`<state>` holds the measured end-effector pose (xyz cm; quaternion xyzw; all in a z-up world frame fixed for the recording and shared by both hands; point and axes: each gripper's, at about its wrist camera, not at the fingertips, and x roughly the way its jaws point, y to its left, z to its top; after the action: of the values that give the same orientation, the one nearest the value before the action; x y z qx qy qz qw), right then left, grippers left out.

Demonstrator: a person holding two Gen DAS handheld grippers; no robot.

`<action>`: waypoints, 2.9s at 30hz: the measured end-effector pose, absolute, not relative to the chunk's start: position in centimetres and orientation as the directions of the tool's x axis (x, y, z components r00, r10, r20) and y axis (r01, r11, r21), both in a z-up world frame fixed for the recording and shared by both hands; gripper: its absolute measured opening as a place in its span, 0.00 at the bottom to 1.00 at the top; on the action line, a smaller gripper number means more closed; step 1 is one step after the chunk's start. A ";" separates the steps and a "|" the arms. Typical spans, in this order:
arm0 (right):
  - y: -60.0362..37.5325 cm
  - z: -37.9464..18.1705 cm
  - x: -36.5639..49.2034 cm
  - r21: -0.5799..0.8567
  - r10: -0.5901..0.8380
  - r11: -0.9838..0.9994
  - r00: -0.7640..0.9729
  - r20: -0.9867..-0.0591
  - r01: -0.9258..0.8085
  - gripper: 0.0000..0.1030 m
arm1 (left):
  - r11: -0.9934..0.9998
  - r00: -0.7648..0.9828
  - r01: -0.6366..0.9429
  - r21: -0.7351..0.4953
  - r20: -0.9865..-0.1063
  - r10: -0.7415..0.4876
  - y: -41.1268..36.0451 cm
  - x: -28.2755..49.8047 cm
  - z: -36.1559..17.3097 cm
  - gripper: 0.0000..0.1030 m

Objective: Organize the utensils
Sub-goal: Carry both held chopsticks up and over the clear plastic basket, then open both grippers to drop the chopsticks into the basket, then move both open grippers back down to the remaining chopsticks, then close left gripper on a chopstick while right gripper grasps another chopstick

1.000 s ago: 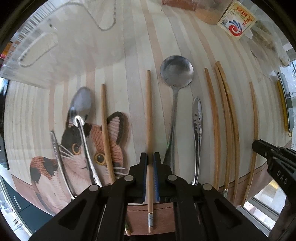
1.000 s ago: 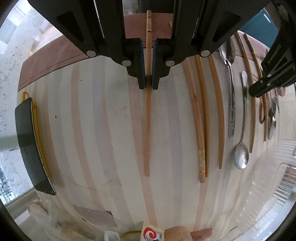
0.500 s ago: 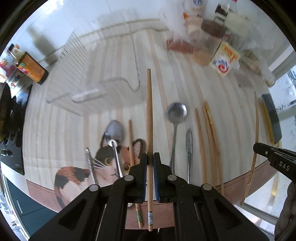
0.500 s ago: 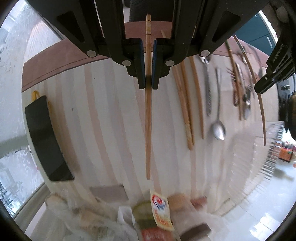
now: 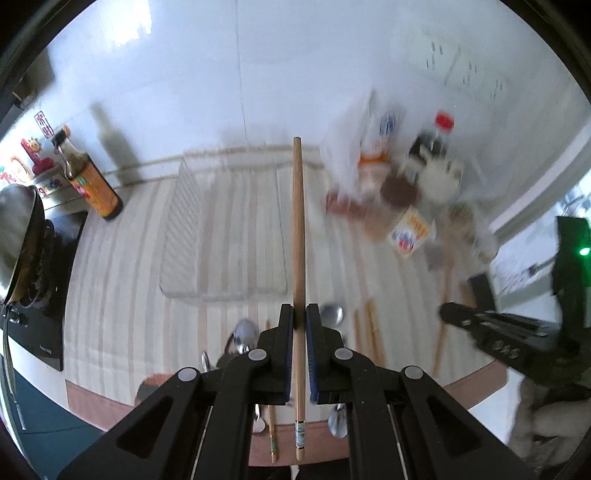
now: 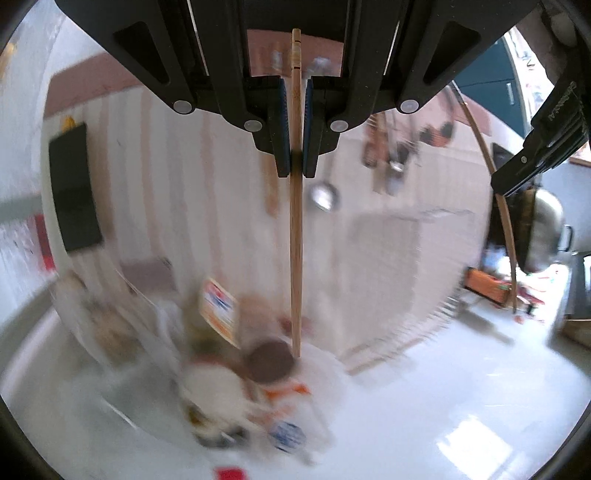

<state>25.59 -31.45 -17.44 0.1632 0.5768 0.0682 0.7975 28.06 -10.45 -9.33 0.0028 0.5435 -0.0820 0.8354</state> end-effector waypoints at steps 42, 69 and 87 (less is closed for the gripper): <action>-14.4 -24.5 48.2 0.343 0.351 0.936 0.187 -0.918 -0.072 0.48 | 0.991 0.345 -0.104 0.079 -0.932 0.111 2.2 45.7 -16.0 0.61; -30.9 -27.9 25.9 0.212 0.170 0.953 0.200 -0.965 0.216 0.29 | 0.999 0.256 0.031 -0.014 -0.967 -0.021 -3.2 28.4 -25.2 0.79; -32.2 -34.4 21.6 0.167 0.146 0.952 0.101 -0.984 0.257 0.19 | 0.977 0.088 0.212 0.007 -0.996 -0.012 -10.5 27.8 -32.6 0.27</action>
<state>21.65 -32.16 -34.36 0.1504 0.6694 -0.0383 0.7265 27.76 -10.50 -32.60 0.0746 0.6711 -0.0763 0.7337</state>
